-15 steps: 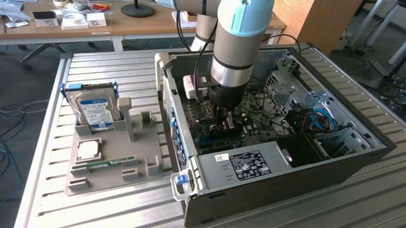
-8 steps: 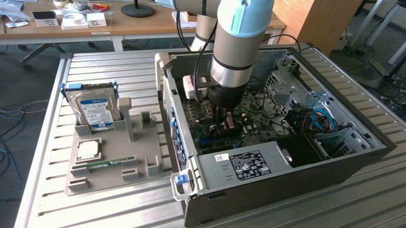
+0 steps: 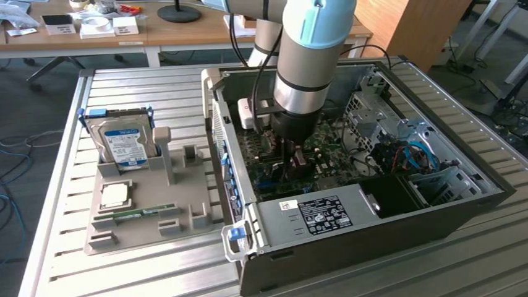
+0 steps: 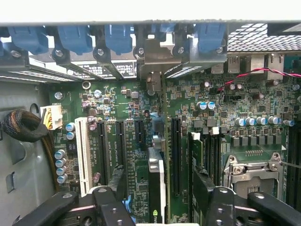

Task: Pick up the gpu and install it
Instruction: 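Insert the gpu into the slot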

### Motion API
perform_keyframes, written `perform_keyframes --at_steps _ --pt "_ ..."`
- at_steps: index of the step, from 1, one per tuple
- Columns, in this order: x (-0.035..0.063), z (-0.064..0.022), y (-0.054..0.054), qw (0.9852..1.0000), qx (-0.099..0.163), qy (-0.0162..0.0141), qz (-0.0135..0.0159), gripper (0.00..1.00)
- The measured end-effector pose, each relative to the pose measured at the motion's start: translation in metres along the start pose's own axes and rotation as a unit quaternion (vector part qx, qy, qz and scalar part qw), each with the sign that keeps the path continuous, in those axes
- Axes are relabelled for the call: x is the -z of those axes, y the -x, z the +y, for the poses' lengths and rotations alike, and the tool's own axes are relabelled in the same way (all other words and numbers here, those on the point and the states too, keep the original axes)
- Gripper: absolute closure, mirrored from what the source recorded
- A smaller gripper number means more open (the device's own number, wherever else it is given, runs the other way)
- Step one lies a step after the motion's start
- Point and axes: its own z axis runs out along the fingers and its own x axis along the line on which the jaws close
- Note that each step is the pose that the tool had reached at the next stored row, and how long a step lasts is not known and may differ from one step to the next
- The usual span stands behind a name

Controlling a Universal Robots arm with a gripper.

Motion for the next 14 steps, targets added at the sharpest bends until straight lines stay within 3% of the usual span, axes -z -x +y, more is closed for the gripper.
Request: perform_keyframes --at_steps 3,14 --pt "0.0012 0.0000 0.000 1.0000 0.000 0.0000 0.0001 0.31" --pt "0.0251 -0.0010 0.002 1.0000 0.000 0.0000 0.0000 0.31"
